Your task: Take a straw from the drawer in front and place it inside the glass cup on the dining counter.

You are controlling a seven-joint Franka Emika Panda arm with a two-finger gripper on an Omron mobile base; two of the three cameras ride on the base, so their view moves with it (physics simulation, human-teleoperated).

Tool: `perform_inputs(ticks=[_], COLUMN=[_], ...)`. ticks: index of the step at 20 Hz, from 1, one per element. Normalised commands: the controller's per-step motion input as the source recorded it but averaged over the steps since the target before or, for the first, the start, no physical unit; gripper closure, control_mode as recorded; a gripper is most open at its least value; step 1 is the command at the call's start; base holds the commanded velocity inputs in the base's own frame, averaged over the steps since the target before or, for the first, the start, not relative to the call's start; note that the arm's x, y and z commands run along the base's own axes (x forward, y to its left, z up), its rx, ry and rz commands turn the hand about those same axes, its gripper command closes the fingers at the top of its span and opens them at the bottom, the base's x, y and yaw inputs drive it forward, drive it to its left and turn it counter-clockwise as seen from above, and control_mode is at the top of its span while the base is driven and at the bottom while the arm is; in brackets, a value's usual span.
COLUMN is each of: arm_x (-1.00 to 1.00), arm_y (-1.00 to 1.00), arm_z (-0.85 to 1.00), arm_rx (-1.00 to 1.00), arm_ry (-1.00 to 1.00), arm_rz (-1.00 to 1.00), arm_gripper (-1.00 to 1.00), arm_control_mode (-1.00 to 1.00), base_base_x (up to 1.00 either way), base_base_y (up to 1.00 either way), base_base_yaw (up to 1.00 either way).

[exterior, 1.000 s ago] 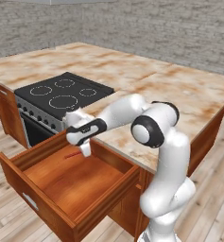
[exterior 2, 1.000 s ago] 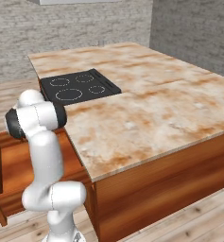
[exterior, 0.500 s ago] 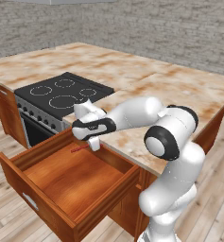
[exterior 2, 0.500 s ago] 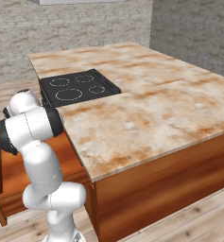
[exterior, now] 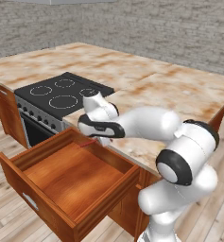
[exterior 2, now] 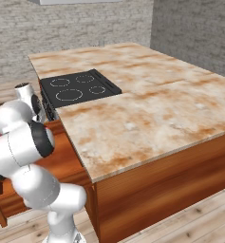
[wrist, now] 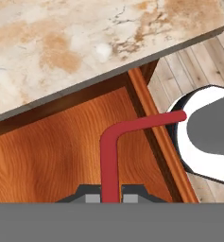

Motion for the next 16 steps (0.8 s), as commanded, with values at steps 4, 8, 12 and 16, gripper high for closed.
perform_inputs(ticks=[4, 8, 12, 16], arm_x=[-0.32, -0.29, -0.24, -0.25], arm_y=[-0.37, -0.35, -0.36, -0.38], arm_z=[0.48, 0.47, 0.43, 0.38], arm_rx=[0.0, 0.0, 0.0, 0.0], arm_ry=[-0.06, -0.05, -0.05, -0.04], arm_rz=[0.0, 0.0, 0.0, 0.0], arm_gripper=[1.0, 1.0, 1.0, 1.0], arm_control_mode=[-1.0, -1.0, -1.0, -1.0], base_base_x=[0.0, 0.0, 0.0, 0.0], base_base_y=[0.0, 0.0, 0.0, 0.0], base_base_yaw=[0.0, 0.0, 0.0, 0.0])
